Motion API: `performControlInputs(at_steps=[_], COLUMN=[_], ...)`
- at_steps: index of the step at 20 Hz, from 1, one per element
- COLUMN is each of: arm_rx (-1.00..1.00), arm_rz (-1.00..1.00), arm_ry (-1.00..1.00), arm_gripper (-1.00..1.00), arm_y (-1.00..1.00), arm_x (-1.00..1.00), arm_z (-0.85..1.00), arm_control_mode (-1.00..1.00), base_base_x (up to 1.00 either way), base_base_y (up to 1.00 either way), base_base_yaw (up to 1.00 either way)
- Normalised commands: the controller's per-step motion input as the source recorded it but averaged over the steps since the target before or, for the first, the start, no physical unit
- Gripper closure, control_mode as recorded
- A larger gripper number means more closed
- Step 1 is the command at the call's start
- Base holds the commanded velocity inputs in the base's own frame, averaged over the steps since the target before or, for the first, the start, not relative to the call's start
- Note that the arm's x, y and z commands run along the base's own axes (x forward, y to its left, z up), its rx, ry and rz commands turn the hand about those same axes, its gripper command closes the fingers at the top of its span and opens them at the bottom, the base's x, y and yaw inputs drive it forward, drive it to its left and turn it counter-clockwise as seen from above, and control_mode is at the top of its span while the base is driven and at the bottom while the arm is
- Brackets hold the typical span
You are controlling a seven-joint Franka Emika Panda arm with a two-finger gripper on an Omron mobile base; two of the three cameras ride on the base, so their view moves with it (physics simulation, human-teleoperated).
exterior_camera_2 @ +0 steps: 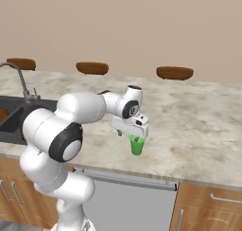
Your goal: Remove the lemon wedge and lime from the sink. Then move the bowl and cup from the counter to the sink for washing.
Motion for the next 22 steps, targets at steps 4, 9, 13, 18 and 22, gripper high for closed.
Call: performControlInputs(at_steps=[4, 9, 13, 18, 22], arm_rx=[0.0, 0.0, 0.0, -0.05, -0.07], arm_rz=[0.0, 0.0, -0.01, -0.01, 0.0], arm_ry=[-0.08, -0.04, -0.04, -0.04, -0.02], arm_gripper=[-1.0, -1.0, -1.0, -1.0, -1.0], arm_y=[-0.01, 0.0, 0.0, 0.09, 0.07], arm_x=[0.02, -0.14, -0.09, 0.01, 0.13], arm_z=[0.02, 0.01, 0.06, 0.04, -0.02], arm_control_mode=[-1.0, -1.0, -1.0, -1.0, -1.0], base_base_x=[0.0, 0.0, 0.0, 0.0, 0.0], base_base_y=[0.0, 0.0, 0.0, 0.0, 0.0], base_base_yaw=[0.0, 0.0, 0.0, 0.0, 0.0])
